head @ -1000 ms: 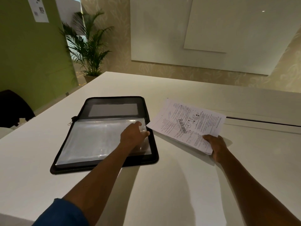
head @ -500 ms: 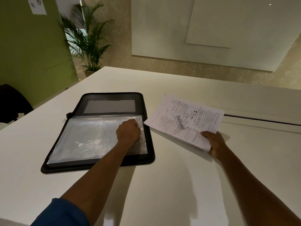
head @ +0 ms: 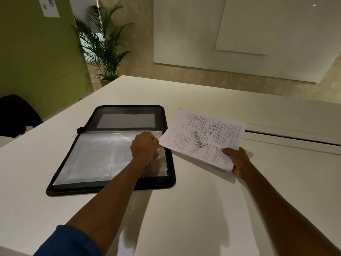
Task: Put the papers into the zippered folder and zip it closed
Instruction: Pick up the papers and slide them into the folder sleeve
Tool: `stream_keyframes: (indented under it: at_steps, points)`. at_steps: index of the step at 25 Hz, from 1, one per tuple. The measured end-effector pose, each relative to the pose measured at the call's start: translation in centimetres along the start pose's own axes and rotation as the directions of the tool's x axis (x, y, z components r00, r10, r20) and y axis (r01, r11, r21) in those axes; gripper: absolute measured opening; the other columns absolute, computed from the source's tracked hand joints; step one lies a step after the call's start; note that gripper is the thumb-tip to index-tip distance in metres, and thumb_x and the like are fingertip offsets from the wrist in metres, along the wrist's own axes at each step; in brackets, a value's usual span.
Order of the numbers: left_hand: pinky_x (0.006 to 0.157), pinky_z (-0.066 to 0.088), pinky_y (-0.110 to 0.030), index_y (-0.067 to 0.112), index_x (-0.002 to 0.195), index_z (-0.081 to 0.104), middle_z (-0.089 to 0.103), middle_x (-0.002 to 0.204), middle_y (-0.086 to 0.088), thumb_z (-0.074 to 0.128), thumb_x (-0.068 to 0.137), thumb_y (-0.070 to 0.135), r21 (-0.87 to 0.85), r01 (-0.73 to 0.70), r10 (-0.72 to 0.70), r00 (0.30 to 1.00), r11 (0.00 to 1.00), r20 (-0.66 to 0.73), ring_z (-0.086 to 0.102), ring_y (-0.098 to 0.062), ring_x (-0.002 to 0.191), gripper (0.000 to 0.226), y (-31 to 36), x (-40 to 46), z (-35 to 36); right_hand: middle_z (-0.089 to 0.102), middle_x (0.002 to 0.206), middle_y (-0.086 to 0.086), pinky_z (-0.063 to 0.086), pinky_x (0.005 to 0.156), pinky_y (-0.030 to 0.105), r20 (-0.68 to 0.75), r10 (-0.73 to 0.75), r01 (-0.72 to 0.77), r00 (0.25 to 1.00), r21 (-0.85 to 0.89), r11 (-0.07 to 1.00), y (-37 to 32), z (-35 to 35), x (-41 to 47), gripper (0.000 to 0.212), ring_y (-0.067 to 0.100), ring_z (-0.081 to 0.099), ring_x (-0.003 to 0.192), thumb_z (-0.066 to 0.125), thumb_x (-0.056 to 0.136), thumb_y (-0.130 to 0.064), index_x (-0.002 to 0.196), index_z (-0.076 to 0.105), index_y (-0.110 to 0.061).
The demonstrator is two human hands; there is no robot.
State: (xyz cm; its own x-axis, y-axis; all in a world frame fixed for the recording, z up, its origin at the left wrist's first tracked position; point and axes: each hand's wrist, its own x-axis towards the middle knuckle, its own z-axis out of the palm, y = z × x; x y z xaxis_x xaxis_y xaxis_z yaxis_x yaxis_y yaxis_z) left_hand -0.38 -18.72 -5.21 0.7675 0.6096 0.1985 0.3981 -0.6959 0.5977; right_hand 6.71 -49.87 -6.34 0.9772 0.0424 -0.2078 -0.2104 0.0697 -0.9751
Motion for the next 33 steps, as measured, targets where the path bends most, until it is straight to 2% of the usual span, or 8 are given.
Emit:
stream_keyframes:
  at_steps: [4, 9, 13, 16, 22, 27, 31, 33]
  points:
    - [0.066, 0.042, -0.026, 0.016, 0.087, 0.067, 0.069, 0.085, -0.004, 0.059, 0.095, 0.033, 0.003, 0.013, -0.013, 1.0, 1.0, 0.003, 0.053, -0.014, 0.063, 0.02, 0.1, 0.2, 0.5, 0.069, 0.111, 0.011, 0.059, 0.066, 0.036, 0.094, -0.013, 0.017, 0.996, -0.048, 0.999, -0.3, 0.1, -0.1, 0.035, 0.024, 0.07, 0.089, 0.063, 0.09, 0.001, 0.121, 0.059, -0.013]
    - [0.065, 0.041, -0.026, 0.02, 0.082, 0.059, 0.067, 0.083, -0.002, 0.064, 0.091, 0.039, 0.113, 0.023, -0.03, 0.998, 0.993, 0.057, 0.046, -0.015, 0.051, 0.021, 0.6, 0.6, 1.0, 0.068, 0.117, 0.014, 0.059, 0.076, 0.04, 0.201, 0.018, 0.01, 0.979, -0.14, 0.99, -1.1, -0.4, 0.1, 0.042, 0.032, 0.068, 0.102, 0.062, 0.09, 0.002, 0.13, 0.056, -0.009]
    - [0.06, 0.042, -0.027, 0.02, 0.084, 0.06, 0.06, 0.076, 0.002, 0.065, 0.088, 0.046, 0.267, -0.015, -0.019, 0.992, 0.964, 0.125, 0.046, -0.014, 0.05, 0.027, 1.2, 0.8, 1.1, 0.07, 0.115, 0.014, 0.061, 0.07, 0.035, 0.231, 0.053, -0.01, 0.971, -0.182, 0.983, -1.4, -1.0, 0.4, 0.039, 0.029, 0.071, 0.098, 0.062, 0.091, 0.001, 0.129, 0.058, -0.008]
    - [0.056, 0.039, -0.026, 0.022, 0.076, 0.055, 0.053, 0.065, 0.006, 0.064, 0.086, 0.051, 0.315, -0.071, 0.031, 0.991, 0.946, 0.132, 0.045, -0.014, 0.047, 0.031, 1.5, 0.6, 1.2, 0.073, 0.109, 0.012, 0.061, 0.061, 0.03, 0.244, 0.078, -0.026, 0.967, -0.211, 0.977, -1.2, -1.3, 0.6, 0.034, 0.024, 0.075, 0.087, 0.063, 0.09, -0.001, 0.123, 0.061, -0.01]
    - [0.063, 0.045, -0.027, 0.019, 0.082, 0.059, 0.064, 0.078, 0.0, 0.069, 0.087, 0.04, 0.319, -0.058, 0.008, 0.988, 0.946, 0.155, 0.059, -0.016, 0.064, 0.023, 1.9, 1.1, 1.2, 0.078, 0.095, 0.004, 0.059, 0.06, 0.026, 0.303, 0.099, -0.009, 0.948, -0.286, 0.958, -1.8, -2.2, 0.7, 0.027, 0.021, 0.076, 0.081, 0.065, 0.089, -0.003, 0.113, 0.066, -0.015]
    - [0.055, 0.043, -0.023, 0.023, 0.069, 0.053, 0.063, 0.07, 0.004, 0.07, 0.083, 0.042, 0.299, -0.079, 0.05, 0.993, 0.951, 0.102, 0.058, -0.016, 0.055, 0.028, 1.9, 0.0, 1.5, 0.073, 0.11, 0.013, 0.061, 0.067, 0.032, 0.328, 0.142, -0.037, 0.934, -0.304, 0.952, -2.5, -2.3, 0.9, 0.029, 0.03, 0.07, 0.095, 0.063, 0.09, -0.001, 0.117, 0.064, -0.012]
    - [0.055, 0.042, -0.023, 0.023, 0.069, 0.052, 0.06, 0.068, 0.004, 0.072, 0.082, 0.038, 0.306, -0.09, 0.056, 0.992, 0.948, 0.117, 0.056, -0.015, 0.054, 0.028, 2.1, 0.3, 1.5, 0.072, 0.111, 0.016, 0.062, 0.071, 0.033, 0.361, 0.161, -0.05, 0.919, -0.3, 0.953, -3.3, -2.4, 1.3, 0.03, 0.032, 0.069, 0.096, 0.061, 0.089, 0.002, 0.116, 0.064, -0.01]
    - [0.054, 0.043, -0.022, 0.022, 0.071, 0.054, 0.061, 0.069, 0.003, 0.072, 0.082, 0.037, 0.255, -0.051, 0.026, 0.995, 0.966, 0.101, 0.055, -0.015, 0.053, 0.027, 2.1, 0.7, 1.6, 0.074, 0.106, 0.014, 0.062, 0.065, 0.031, 0.38, 0.185, -0.068, 0.906, -0.301, 0.951, -3.6, -2.4, 1.5, 0.029, 0.029, 0.072, 0.089, 0.06, 0.088, 0.004, 0.115, 0.064, -0.008]
